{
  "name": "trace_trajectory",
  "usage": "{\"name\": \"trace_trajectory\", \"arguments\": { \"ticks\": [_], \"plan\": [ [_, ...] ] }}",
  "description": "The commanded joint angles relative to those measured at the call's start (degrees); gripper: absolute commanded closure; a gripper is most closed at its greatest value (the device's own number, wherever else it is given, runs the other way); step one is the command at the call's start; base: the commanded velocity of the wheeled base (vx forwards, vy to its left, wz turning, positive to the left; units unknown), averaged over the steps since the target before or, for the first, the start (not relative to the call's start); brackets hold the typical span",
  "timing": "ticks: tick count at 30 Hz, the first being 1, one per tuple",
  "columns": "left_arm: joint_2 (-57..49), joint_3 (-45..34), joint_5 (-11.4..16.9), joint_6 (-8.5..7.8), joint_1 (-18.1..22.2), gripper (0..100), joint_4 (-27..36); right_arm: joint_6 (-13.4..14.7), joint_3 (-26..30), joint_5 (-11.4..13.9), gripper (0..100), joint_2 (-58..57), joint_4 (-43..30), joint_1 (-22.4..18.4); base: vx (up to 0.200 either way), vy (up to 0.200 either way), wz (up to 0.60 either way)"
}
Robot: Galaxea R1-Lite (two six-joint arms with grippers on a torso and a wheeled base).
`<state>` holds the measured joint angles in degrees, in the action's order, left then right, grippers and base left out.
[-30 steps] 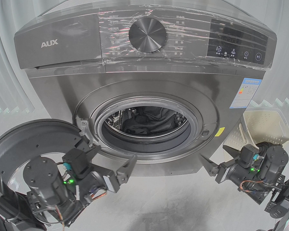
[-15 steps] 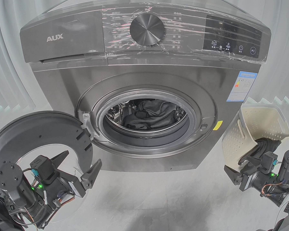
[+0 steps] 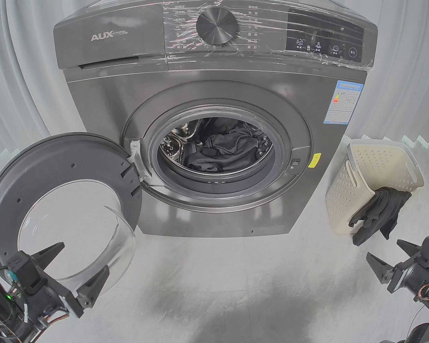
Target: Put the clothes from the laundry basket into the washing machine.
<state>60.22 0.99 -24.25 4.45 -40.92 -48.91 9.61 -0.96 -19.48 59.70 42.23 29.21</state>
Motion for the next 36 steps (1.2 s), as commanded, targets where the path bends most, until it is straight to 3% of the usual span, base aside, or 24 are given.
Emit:
{"name": "trace_trajectory", "arguments": {
  "ticks": [1,4,8,12,15,17,21,24,26,28,29,31,32,33,35,36],
  "plan": [
    [-27.44,-0.99,0.52,-0.49,5.15,0,21.14,-0.11,0.96,-0.29,0,-20.32,-11.99,-3.54,0.000,0.000,0.00],
    [-34.29,-0.99,0.69,-0.67,8.49,0,26.67,-0.38,0.96,-0.12,0,-25.68,-16.30,-7.15,0.000,0.000,0.00],
    [-39.66,-0.99,1.13,-0.49,14.38,0,31.15,-2.75,0.96,0.41,0,-33.51,-21.93,-12.86,0.000,-0.100,0.00],
    [-46.95,-0.99,4.65,-0.41,19.04,0,37.13,-4.86,0.96,4.80,0,-44.14,-30.36,-18.05,0.000,-0.200,0.00],
    [-54.33,-0.99,10.27,-0.41,24.49,0,41.53,-8.11,0.96,10.34,0,-54.69,-38.62,-20.95,0.000,-0.200,0.00],
    [-56.18,-0.99,13.96,-0.06,26.07,0,44.07,-7.67,0.44,10.78,0,-54.95,-40.21,-21.12,0.000,-0.200,0.00],
    [-55.74,-0.99,14.23,0.74,26.42,0,44.69,-7.50,0.70,11.83,0,-54.51,-39.33,-21.12,0.000,-0.200,0.00],
    [-55.12,-0.99,14.75,-0.23,28.27,0,44.69,-7.76,0.70,13.33,0,-54.51,-39.33,-21.12,0.000,0.000,0.00],
    [-55.04,-0.99,15.37,-2.78,33.98,0,44.69,-8.20,0.35,10.16,0,-54.51,-39.94,-22.35,0.000,0.000,0.00],
    [-55.56,-0.99,16.69,-5.42,38.02,0,44.78,-8.38,0.35,8.67,0,-54.69,-40.03,-24.90,0.000,0.000,0.00],
    [-56.18,-0.99,18.45,-6.73,40.22,0,44.78,-8.55,0.35,10.25,0,-54.95,-40.12,-25.96,0.000,0.000,0.00],
    [-58.02,-0.99,23.54,-7.97,42.24,0,44.87,-8.99,0.35,16.76,0,-55.65,-40.21,-27.19,0.000,0.000,0.00],
    [-58.64,-0.99,25.74,-7.97,41.98,0,44.87,-9.61,0.17,21.06,0,-57.41,-40.73,-28.15,0.000,0.000,0.00],
    [-59.61,-0.99,27.76,-7.17,41.19,0,45.31,-9.96,-0.09,23.61,0,-59.70,-41.53,-29.03,0.000,0.000,0.00],
    [-60.13,-0.90,29.26,-6.65,41.01,0,45.31,-10.66,0.17,23.17,0,-59.70,-41.00,-29.30,0.000,0.000,0.00],
    [-60.22,-0.64,29.34,-5.86,40.75,0,46.01,-11.28,0.52,19.66,0,-59.70,-40.12,-29.21,0.000,0.000,0.00]
  ]
}}
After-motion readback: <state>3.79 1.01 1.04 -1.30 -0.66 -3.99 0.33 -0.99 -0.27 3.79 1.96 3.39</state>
